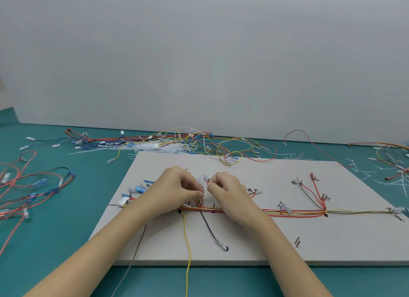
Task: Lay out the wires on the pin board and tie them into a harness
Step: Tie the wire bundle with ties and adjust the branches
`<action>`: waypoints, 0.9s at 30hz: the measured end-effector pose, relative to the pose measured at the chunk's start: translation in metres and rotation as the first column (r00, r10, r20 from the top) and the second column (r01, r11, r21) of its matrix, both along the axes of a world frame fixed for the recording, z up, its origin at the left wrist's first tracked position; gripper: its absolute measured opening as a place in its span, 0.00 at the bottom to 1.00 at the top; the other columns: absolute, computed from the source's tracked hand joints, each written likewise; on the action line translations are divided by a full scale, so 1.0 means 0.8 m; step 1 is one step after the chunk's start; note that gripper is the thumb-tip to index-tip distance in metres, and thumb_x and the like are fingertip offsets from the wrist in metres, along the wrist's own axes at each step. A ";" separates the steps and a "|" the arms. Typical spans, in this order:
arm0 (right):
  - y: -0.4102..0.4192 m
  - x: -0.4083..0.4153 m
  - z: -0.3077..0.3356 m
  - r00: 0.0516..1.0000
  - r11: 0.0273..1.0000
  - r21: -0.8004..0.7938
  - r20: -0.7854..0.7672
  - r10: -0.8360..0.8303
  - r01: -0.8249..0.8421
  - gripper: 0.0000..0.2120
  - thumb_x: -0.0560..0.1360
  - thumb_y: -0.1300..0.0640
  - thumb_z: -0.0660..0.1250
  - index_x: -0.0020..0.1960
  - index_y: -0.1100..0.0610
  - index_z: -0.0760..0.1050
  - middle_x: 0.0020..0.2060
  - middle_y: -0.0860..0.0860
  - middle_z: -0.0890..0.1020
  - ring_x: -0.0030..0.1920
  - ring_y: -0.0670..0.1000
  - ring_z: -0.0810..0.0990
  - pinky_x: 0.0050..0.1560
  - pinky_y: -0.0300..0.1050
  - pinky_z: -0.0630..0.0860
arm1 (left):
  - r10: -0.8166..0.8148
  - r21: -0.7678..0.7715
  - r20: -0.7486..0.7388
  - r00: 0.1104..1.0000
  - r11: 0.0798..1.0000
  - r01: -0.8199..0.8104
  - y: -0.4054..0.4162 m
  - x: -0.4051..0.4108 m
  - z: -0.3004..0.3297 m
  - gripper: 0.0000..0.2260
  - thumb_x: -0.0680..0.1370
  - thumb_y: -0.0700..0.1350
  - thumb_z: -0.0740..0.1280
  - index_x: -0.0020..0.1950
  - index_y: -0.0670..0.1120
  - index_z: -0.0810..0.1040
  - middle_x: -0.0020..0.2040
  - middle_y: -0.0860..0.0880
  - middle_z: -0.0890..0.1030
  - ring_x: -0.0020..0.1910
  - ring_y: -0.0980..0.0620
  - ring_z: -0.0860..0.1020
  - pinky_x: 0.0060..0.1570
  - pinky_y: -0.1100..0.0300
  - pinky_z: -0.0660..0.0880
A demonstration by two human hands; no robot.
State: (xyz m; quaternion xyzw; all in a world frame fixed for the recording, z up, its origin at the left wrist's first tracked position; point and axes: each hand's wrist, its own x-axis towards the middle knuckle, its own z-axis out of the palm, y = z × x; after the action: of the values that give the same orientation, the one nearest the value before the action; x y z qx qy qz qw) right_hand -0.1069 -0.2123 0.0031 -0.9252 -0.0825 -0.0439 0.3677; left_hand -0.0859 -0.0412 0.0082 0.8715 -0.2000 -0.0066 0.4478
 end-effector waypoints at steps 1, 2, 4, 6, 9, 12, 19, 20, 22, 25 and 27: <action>0.000 0.000 -0.002 1.000 0.999 -0.050 0.008 -0.005 0.005 0.11 0.78 0.51 0.57 0.41 0.53 0.72 0.46 0.49 0.75 0.53 0.52 0.68 0.52 0.50 0.62 | -0.003 -0.002 0.004 1.000 1.000 0.003 0.000 0.000 0.000 0.07 0.69 0.41 0.77 0.35 0.53 0.86 0.33 0.53 0.84 0.32 0.56 0.82 0.34 0.64 0.76; 0.001 0.000 -0.004 1.000 0.996 -0.093 0.013 -0.003 0.004 0.12 0.79 0.49 0.56 0.43 0.53 0.73 0.46 0.48 0.75 0.53 0.52 0.68 0.51 0.50 0.59 | -0.005 0.000 0.008 1.000 1.000 0.005 0.000 -0.001 0.001 0.08 0.70 0.41 0.77 0.35 0.54 0.86 0.33 0.54 0.84 0.31 0.57 0.81 0.33 0.65 0.75; 0.001 0.000 -0.007 1.000 0.989 -0.148 0.017 0.011 -0.009 0.14 0.81 0.47 0.55 0.44 0.52 0.74 0.45 0.47 0.74 0.53 0.51 0.67 0.51 0.49 0.58 | -0.005 0.010 0.020 1.000 1.000 0.005 0.001 -0.001 0.002 0.10 0.70 0.41 0.76 0.35 0.56 0.85 0.32 0.55 0.83 0.29 0.59 0.78 0.30 0.67 0.71; 0.003 0.000 -0.008 0.999 0.990 -0.138 0.027 0.019 -0.015 0.14 0.81 0.47 0.55 0.44 0.52 0.75 0.46 0.47 0.74 0.53 0.51 0.67 0.51 0.49 0.58 | 0.004 0.025 0.033 0.999 1.000 -0.005 0.001 -0.001 0.002 0.10 0.70 0.41 0.76 0.34 0.56 0.85 0.31 0.54 0.83 0.27 0.60 0.76 0.30 0.66 0.71; 0.005 0.000 -0.009 0.998 0.998 -0.059 0.065 0.015 -0.011 0.12 0.80 0.49 0.60 0.43 0.52 0.76 0.46 0.46 0.76 0.53 0.49 0.68 0.50 0.46 0.57 | 0.020 0.064 0.041 0.999 0.998 -0.023 -0.001 -0.004 0.002 0.05 0.70 0.44 0.75 0.34 0.52 0.85 0.29 0.55 0.82 0.26 0.61 0.75 0.29 0.68 0.71; 0.006 0.000 -0.009 0.994 1.000 0.025 0.112 -0.019 0.016 0.10 0.78 0.51 0.64 0.39 0.49 0.76 0.44 0.46 0.76 0.52 0.48 0.69 0.50 0.45 0.57 | 0.033 0.133 0.104 0.994 0.990 -0.047 -0.006 -0.007 0.000 0.07 0.70 0.46 0.73 0.31 0.50 0.83 0.29 0.56 0.81 0.27 0.62 0.75 0.29 0.71 0.68; 0.009 -0.003 -0.008 0.985 0.999 0.033 0.170 -0.035 0.030 0.09 0.78 0.52 0.65 0.42 0.55 0.79 0.43 0.46 0.75 0.52 0.47 0.70 0.48 0.45 0.56 | 0.097 0.163 0.104 0.990 0.980 -0.113 -0.008 -0.007 0.001 0.09 0.70 0.45 0.73 0.29 0.52 0.81 0.29 0.53 0.81 0.29 0.62 0.76 0.33 0.63 0.73; 0.008 -0.003 -0.006 0.984 0.999 0.040 0.174 -0.037 0.030 0.09 0.78 0.52 0.65 0.42 0.56 0.79 0.43 0.46 0.75 0.52 0.47 0.70 0.48 0.45 0.56 | 0.099 0.161 0.091 0.991 0.980 -0.113 -0.009 -0.009 0.002 0.10 0.70 0.45 0.73 0.29 0.52 0.81 0.29 0.53 0.81 0.28 0.62 0.76 0.32 0.63 0.73; 0.005 -0.003 -0.003 0.984 0.998 0.064 0.174 -0.038 0.027 0.09 0.77 0.53 0.65 0.42 0.56 0.79 0.42 0.45 0.74 0.51 0.46 0.69 0.49 0.44 0.56 | 0.102 0.158 0.088 0.991 0.981 -0.115 -0.011 -0.011 0.002 0.11 0.70 0.43 0.72 0.28 0.53 0.80 0.29 0.53 0.81 0.28 0.61 0.76 0.32 0.65 0.72; 0.002 -0.004 -0.001 0.986 0.995 0.091 0.160 -0.042 0.028 0.09 0.78 0.53 0.65 0.42 0.57 0.79 0.41 0.45 0.74 0.51 0.46 0.70 0.49 0.44 0.57 | 0.126 0.161 0.084 0.988 0.977 -0.138 -0.015 -0.012 0.002 0.12 0.70 0.43 0.72 0.27 0.53 0.79 0.28 0.52 0.81 0.27 0.60 0.75 0.31 0.66 0.72; 0.006 -0.004 -0.003 0.988 0.994 0.104 0.146 -0.048 0.033 0.10 0.78 0.53 0.65 0.42 0.56 0.79 0.41 0.45 0.74 0.50 0.47 0.70 0.51 0.44 0.59 | 0.149 0.193 0.074 0.986 0.968 -0.160 -0.013 -0.011 0.003 0.11 0.70 0.45 0.72 0.28 0.53 0.80 0.28 0.52 0.81 0.28 0.59 0.75 0.31 0.64 0.71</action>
State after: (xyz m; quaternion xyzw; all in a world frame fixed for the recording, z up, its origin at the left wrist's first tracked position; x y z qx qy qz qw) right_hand -0.1105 -0.2075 0.0010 -0.9011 -0.0883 -0.1243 0.4060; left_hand -0.0948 -0.0516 0.0106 0.9244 -0.1429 0.0341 0.3519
